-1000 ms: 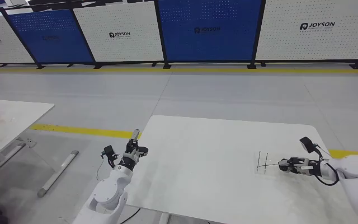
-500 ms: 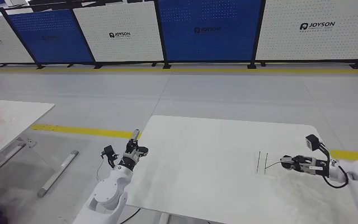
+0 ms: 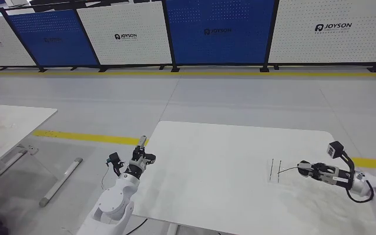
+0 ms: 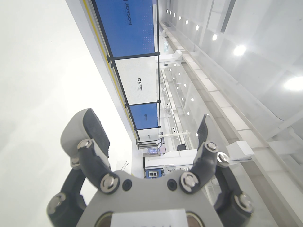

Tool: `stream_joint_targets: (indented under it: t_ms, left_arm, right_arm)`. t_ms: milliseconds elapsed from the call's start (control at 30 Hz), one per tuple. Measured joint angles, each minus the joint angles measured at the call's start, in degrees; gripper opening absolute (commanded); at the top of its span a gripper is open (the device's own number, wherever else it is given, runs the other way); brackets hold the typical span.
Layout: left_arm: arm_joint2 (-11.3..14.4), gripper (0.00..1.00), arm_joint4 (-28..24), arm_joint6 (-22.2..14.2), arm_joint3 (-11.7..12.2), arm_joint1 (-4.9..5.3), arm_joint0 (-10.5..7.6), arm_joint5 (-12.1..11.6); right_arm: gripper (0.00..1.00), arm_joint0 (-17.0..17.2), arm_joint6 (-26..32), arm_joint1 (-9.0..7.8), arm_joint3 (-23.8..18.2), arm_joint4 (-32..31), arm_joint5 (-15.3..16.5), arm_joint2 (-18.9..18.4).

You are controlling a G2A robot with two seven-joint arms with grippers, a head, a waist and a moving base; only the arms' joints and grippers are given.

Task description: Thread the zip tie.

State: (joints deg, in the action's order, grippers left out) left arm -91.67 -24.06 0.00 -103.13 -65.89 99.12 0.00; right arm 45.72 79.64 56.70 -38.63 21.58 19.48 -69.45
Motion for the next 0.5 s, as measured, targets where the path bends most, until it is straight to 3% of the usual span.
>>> stream_joint_targets:
  t_ms: [167, 500]
  left_arm:
    - [0.0, 1.00, 0.0, 0.0, 0.0, 0.00, 0.00, 0.0]
    - [0.0, 1.00, 0.0, 0.0, 0.0, 0.00, 0.00, 0.0]
  right_arm:
    - [0.00, 1.3, -1.5, 0.08, -1.5, 0.5, -0.1, 0.0]
    - [0.00, 11.9, -3.4, -0.45, -13.2, 13.2, 0.0, -6.0]
